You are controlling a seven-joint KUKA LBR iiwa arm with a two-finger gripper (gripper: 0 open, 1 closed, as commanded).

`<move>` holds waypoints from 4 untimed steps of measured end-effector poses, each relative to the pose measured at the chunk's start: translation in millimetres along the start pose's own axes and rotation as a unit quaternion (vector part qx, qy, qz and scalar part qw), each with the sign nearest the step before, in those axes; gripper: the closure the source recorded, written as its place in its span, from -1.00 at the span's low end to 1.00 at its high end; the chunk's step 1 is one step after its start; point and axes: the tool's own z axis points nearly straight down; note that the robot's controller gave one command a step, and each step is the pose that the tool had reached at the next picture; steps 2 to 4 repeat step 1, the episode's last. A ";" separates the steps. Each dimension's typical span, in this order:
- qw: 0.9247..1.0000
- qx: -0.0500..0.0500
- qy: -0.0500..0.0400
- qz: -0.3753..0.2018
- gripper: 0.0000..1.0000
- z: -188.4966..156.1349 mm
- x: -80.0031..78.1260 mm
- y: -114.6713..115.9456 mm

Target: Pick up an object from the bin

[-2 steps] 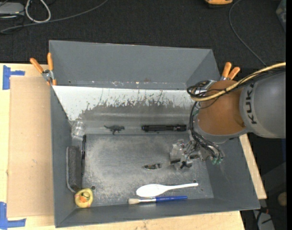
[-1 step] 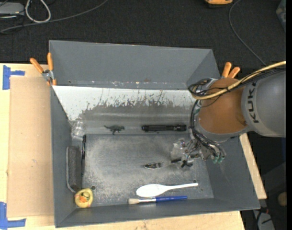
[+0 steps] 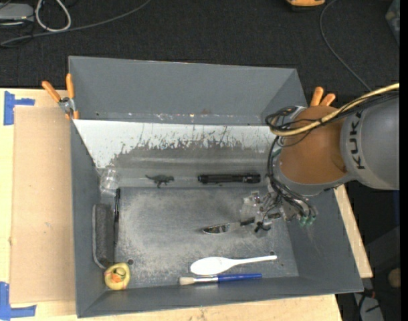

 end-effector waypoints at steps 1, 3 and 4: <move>1.000 -0.001 0.004 -0.001 1.00 -22.0 2.2 1.3; 1.000 -0.001 0.004 -0.001 1.00 -22.0 2.2 1.3; 1.000 -0.001 0.004 -0.001 1.00 -22.0 2.2 1.3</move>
Offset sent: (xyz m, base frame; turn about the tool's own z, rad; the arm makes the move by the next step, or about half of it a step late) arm -0.0018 0.0006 0.0451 -0.0010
